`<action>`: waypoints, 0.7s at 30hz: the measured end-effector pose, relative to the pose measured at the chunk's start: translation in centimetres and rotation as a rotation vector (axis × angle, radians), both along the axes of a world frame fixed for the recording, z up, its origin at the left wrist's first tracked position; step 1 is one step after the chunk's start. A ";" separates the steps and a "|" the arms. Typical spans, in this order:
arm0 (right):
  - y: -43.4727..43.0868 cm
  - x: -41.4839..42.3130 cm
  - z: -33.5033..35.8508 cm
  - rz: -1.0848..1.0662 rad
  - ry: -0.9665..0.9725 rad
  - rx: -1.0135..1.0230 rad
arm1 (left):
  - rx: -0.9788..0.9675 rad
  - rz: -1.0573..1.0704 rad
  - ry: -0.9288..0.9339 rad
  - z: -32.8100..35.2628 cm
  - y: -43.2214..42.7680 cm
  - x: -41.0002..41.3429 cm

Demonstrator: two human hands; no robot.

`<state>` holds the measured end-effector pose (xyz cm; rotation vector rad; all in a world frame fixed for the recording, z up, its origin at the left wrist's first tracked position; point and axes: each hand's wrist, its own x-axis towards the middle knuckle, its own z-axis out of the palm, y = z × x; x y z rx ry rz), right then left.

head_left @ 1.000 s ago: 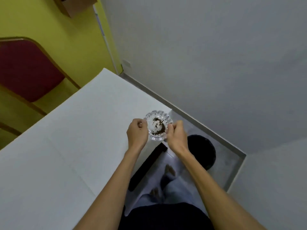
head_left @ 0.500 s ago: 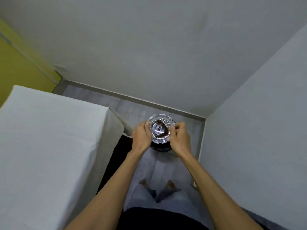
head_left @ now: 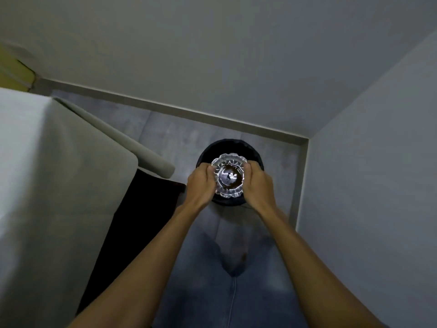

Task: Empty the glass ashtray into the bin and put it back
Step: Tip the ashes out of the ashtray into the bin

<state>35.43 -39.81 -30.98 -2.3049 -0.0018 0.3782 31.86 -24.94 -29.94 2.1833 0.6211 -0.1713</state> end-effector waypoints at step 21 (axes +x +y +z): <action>-2.6 2.8 -29.3 0.434 -0.446 0.005 | 0.209 -0.045 -0.020 -29.0 2.9 8.2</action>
